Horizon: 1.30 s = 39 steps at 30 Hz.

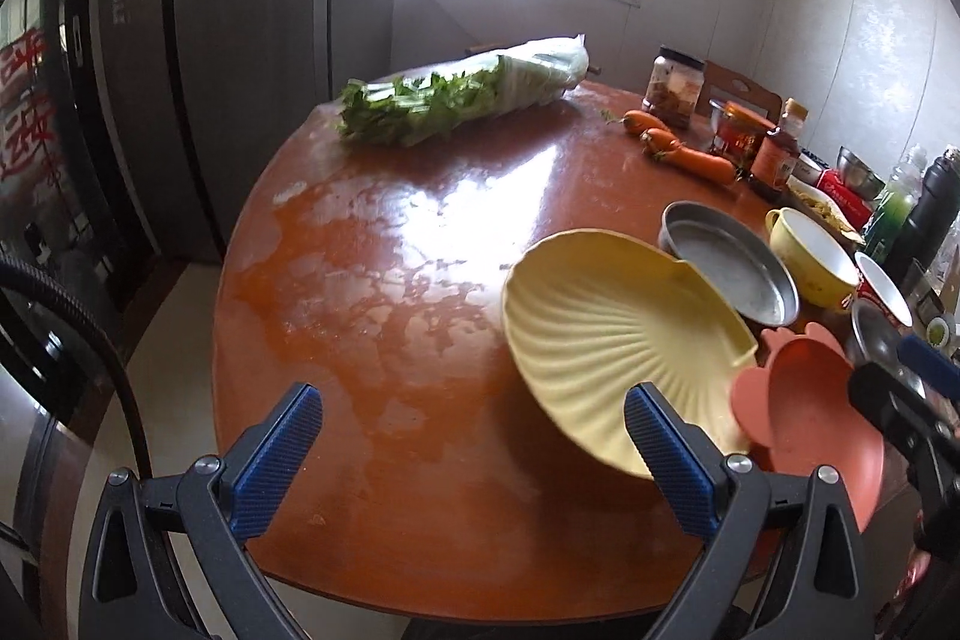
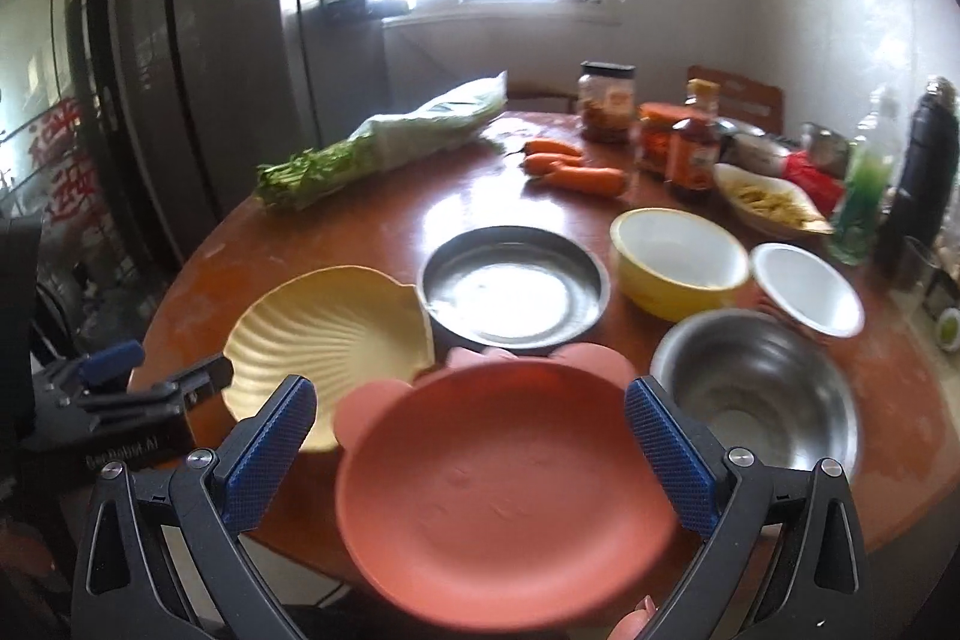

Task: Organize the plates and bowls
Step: 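Grasp the yellow scallop-shell plate rim with both grippers and lift it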

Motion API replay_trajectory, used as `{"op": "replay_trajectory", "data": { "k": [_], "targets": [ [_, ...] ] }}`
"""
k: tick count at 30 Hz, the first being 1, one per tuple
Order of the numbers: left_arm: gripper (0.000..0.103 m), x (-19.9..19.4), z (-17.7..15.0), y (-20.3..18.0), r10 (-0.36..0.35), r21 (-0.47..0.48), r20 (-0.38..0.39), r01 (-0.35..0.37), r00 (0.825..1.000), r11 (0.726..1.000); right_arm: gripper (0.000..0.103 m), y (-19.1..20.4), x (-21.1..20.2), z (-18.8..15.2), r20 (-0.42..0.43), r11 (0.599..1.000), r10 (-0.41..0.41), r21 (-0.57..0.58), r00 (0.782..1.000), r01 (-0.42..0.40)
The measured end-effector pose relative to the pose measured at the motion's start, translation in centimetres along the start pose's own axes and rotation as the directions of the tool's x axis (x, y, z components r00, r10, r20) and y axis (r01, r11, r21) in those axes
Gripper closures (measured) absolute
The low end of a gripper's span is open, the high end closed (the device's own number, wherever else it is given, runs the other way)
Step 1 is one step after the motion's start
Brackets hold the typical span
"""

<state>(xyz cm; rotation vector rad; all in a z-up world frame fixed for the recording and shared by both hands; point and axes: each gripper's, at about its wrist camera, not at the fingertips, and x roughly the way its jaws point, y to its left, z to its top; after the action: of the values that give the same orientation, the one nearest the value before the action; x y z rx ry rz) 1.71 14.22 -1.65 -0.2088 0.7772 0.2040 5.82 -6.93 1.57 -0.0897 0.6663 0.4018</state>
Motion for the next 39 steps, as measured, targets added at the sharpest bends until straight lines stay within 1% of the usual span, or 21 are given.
{"op": "replay_trajectory", "data": {
  "k": [3,5,7,8,9,10,11,12,13,14,15,17,18,20,21,24,30,32,33,36,39],
  "targets": [
    [0.001,0.7,-0.1,0.3,-0.019,0.002,-0.021,0.019,1.0,1.0,0.001,1.3,1.5,1.2,-0.02,0.998,0.017,-0.052,1.0,-0.018],
    [0.001,1.1,0.0,0.1,-0.029,0.005,-0.03,0.029,0.999,1.0,0.004,1.8,2.6,1.9,-0.041,0.995,0.065,-0.067,0.997,-0.068],
    [0.001,1.5,0.2,0.0,-0.043,0.006,-0.038,0.044,0.998,0.999,0.008,1.9,3.9,2.3,-0.089,0.992,0.095,-0.075,0.992,-0.101],
    [0.002,1.7,0.3,-0.1,-0.051,0.005,-0.042,0.051,0.998,0.999,0.014,2.0,4.6,2.5,-0.103,0.99,0.106,-0.082,0.989,-0.115],
    [0.004,1.9,0.3,-0.2,-0.054,0.005,-0.047,0.055,0.997,0.998,0.025,2.1,5.1,2.5,-0.12,0.989,0.104,-0.089,0.987,-0.115],
    [0.006,2.2,0.4,-0.4,-0.059,0.006,-0.051,0.06,0.997,0.998,0.031,2.2,5.7,2.6,-0.143,0.989,0.102,-0.095,0.984,-0.117],
    [0.012,2.5,0.5,-0.5,-0.066,0.005,-0.059,0.067,0.996,0.998,0.04,2.1,6.1,2.7,-0.155,0.987,0.114,-0.093,0.981,-0.129],
    [0.015,2.9,0.6,-0.7,-0.078,0.002,-0.075,0.079,0.994,0.997,0.045,1.9,6.4,2.6,-0.17,0.987,0.123,-0.086,0.978,-0.139],
    [0.016,3.3,0.6,-0.8,-0.085,0.002,-0.084,0.086,0.993,0.996,0.046,1.9,6.8,2.5,-0.184,0.987,0.112,-0.09,0.976,-0.13],
    [0.02,3.6,0.6,-0.9,-0.087,0.002,-0.09,0.088,0.992,0.996,0.046,2.0,7.1,2.4,-0.187,0.987,0.101,-0.103,0.977,-0.121],
    [0.022,3.8,0.7,-1.1,-0.078,0.009,-0.089,0.079,0.993,0.997,0.049,1.9,7.4,2.4,-0.19,0.987,0.099,-0.106,0.977,-0.121],
    [0.026,4.0,0.9,-1.5,-0.072,0.014,-0.084,0.074,0.994,0.997,0.056,1.9,7.7,2.3,-0.204,0.983,0.125,-0.104,0.971,-0.148],
    [0.031,4.2,1.1,-1.6,-0.074,0.015,-0.087,0.076,0.993,0.997,0.06,1.9,7.8,2.3,-0.208,0.983,0.129,-0.105,0.97,-0.154],
    [0.041,4.2,1.3,-1.8,-0.084,0.016,-0.089,0.085,0.992,0.996,0.064,2.0,8.0,2.2,-0.214,0.982,0.106,-0.132,0.971,-0.137],
    [0.043,4.3,1.3,-2.1,-0.077,0.027,-0.092,0.08,0.993,0.996,0.068,2.1,8.3,2.3,-0.219,0.981,0.098,-0.143,0.971,-0.132],
    [0.049,4.3,1.3,-2.5,-0.072,0.044,-0.094,0.076,0.993,0.996,0.072,2.0,8.8,2.5,-0.238,0.98,0.093,-0.149,0.967,-0.131],
    [0.065,4.5,1.4,-3.1,-0.102,0.054,-0.095,0.107,0.99,0.993,0.082,2.5,10.0,2.5,-0.272,0.973,0.076,-0.19,0.959,-0.131],
    [0.067,4.6,1.5,-2.9,-0.111,0.046,-0.095,0.116,0.989,0.992,0.082,2.7,10.3,2.5,-0.267,0.972,0.062,-0.202,0.962,-0.118],
    [0.07,4.6,1.5,-2.7,-0.113,0.04,-0.094,0.118,0.989,0.992,0.083,2.7,10.3,2.6,-0.266,0.973,0.062,-0.199,0.962,-0.117],
    [0.072,4.3,1.7,-2.0,-0.124,0.022,-0.09,0.127,0.988,0.992,0.083,2.7,9.9,2.9,-0.253,0.974,0.077,-0.185,0.964,-0.126],
    [0.072,3.5,2.3,-1.3,-0.117,0.016,-0.066,0.118,0.991,0.993,0.083,3.1,9.3,3.6,-0.237,0.974,0.103,-0.175,0.966,-0.147]
  ]
}}
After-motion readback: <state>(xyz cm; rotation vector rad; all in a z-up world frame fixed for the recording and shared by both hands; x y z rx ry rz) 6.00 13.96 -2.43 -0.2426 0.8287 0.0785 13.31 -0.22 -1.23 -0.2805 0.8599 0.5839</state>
